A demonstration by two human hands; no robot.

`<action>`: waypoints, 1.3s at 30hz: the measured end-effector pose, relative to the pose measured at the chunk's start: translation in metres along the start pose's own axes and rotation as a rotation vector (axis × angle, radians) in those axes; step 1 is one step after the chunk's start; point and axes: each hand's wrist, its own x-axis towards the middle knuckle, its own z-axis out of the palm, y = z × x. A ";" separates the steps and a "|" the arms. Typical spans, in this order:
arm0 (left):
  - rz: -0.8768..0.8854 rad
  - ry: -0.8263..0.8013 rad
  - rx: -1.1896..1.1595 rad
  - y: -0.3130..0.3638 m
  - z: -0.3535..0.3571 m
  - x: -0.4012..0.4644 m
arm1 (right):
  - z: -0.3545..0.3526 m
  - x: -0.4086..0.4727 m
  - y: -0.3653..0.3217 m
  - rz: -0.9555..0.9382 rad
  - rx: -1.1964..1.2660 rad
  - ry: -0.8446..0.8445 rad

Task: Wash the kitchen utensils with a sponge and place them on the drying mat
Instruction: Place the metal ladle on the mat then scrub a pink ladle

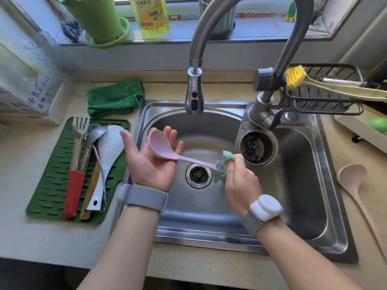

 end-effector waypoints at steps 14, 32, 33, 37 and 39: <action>0.069 -0.055 0.539 -0.006 -0.051 -0.024 | 0.044 -0.016 -0.047 0.042 0.053 -0.125; 0.213 0.100 1.362 0.268 -0.182 0.043 | 0.159 0.011 -0.216 -0.007 0.224 -0.115; 0.215 0.100 1.400 0.275 -0.188 0.049 | 0.164 0.012 -0.221 0.005 0.225 -0.120; 0.183 0.100 1.500 0.280 -0.206 0.073 | 0.180 0.013 -0.233 0.021 0.196 -0.125; 0.175 0.090 1.536 0.275 -0.210 0.080 | 0.184 0.012 -0.235 0.027 0.187 -0.121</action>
